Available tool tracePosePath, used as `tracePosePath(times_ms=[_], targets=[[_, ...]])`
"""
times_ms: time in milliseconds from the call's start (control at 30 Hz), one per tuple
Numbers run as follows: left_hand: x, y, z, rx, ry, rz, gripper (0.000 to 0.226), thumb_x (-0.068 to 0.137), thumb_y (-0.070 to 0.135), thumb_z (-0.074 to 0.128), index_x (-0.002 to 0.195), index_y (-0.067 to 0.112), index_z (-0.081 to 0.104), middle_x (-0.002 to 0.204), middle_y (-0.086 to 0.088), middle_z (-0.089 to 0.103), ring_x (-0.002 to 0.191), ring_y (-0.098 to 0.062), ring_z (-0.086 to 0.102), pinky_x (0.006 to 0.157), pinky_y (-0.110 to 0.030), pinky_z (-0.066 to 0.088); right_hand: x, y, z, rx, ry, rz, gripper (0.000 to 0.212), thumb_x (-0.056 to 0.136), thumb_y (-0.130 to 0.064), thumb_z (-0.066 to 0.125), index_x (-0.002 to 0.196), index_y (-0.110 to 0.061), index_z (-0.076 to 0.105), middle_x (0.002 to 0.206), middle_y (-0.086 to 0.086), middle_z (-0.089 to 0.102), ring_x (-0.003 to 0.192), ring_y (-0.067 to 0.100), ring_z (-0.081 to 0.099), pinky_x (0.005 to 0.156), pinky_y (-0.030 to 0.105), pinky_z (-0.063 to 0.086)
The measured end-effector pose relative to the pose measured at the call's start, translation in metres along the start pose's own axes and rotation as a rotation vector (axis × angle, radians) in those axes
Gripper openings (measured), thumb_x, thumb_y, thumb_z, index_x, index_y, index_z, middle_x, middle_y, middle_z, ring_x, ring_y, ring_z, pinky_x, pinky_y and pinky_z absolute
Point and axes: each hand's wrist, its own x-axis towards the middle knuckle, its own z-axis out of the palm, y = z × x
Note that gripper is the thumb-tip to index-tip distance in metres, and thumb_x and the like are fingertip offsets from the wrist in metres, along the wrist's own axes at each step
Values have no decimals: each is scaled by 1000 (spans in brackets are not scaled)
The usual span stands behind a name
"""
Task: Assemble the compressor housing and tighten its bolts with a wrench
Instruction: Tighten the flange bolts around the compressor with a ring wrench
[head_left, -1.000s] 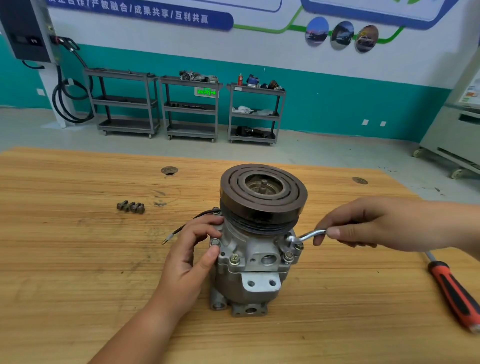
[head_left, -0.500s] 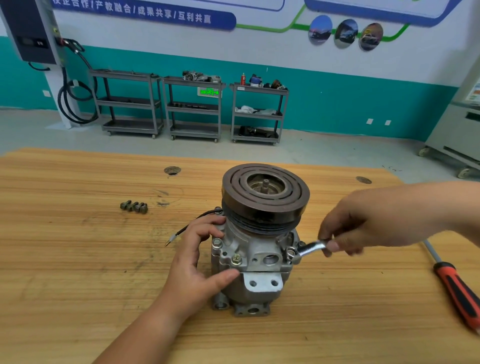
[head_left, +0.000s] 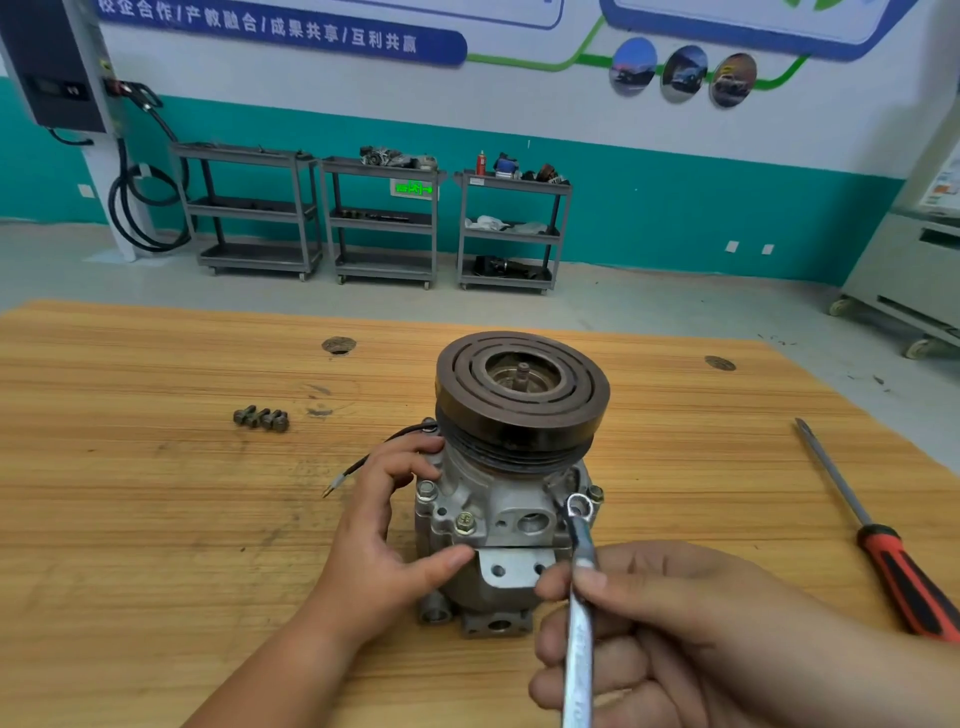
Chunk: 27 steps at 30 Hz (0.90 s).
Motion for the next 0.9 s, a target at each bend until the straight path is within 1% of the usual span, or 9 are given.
tracePosePath(times_ms=[67, 133, 200, 267, 333, 500, 600, 733, 900], targets=[[0, 0, 0, 8, -6, -7, 48, 64, 52, 76, 104, 43, 51, 127, 15, 51, 125, -19, 48, 101, -32, 41, -7, -8, -8, -165, -62, 33, 19, 80, -22, 63, 88, -9, 75, 76, 12, 70, 72, 25, 71, 60, 28, 56], [-1, -1, 0, 18, -10, -11, 48, 61, 46, 74, 103, 43, 51, 127, 17, 51, 125, -17, 48, 101, -34, 41, -16, -22, -17, -447, 29, 49, 26, 84, -32, 58, 98, -15, 73, 71, 1, 66, 68, 16, 66, 63, 22, 51], [-1, 0, 0, 19, -10, -18, 48, 61, 47, 74, 103, 44, 51, 127, 19, 51, 125, -16, 48, 100, -35, 39, -22, -37, -27, -966, 155, -26, 32, 85, -47, 47, 104, -29, 65, 66, -8, 60, 64, 6, 58, 63, 20, 47], [0, 0, 0, 13, -5, -27, 49, 62, 57, 75, 103, 45, 51, 127, 19, 51, 125, -16, 48, 100, -35, 38, -25, -50, -36, -1486, 252, -134, 29, 76, -60, 32, 95, -45, 47, 74, -14, 58, 65, 4, 52, 62, 20, 44], [0, 1, 0, 9, -2, -37, 50, 63, 67, 72, 103, 45, 51, 127, 18, 51, 125, -16, 48, 99, -34, 38, -26, -62, -39, -1746, 281, -159, 33, 71, -67, 20, 89, -46, 39, 83, -18, 53, 69, 6, 47, 63, 22, 41], [-1, 1, 0, 15, -4, -37, 50, 64, 70, 71, 104, 45, 51, 128, 17, 51, 126, -17, 48, 101, -32, 40, -11, -82, -42, -1799, 130, -142, 33, 79, -62, 25, 95, -47, 51, 73, -3, 53, 63, 10, 45, 59, 25, 38], [0, 1, 0, 6, -11, -28, 50, 66, 69, 71, 105, 45, 51, 127, 17, 51, 126, -16, 48, 101, -27, 40, -2, -95, -41, -1769, 65, -92, 25, 84, -54, 33, 97, -52, 55, 71, -15, 56, 64, 4, 48, 59, 17, 37], [0, 1, -1, 3, -8, -26, 50, 66, 69, 71, 104, 43, 51, 127, 17, 51, 125, -16, 48, 100, -31, 41, 6, -109, -40, -1813, 30, -16, 18, 92, -46, 43, 97, -59, 54, 88, -18, 63, 81, 4, 56, 77, 28, 47], [0, 2, -1, -3, -9, -40, 51, 65, 70, 71, 104, 42, 51, 126, 16, 51, 124, -17, 49, 98, -37, 39, 13, -115, -36, -1857, 21, 23, 19, 93, -42, 48, 101, -55, 59, 98, -17, 63, 93, 7, 56, 89, 37, 46]])
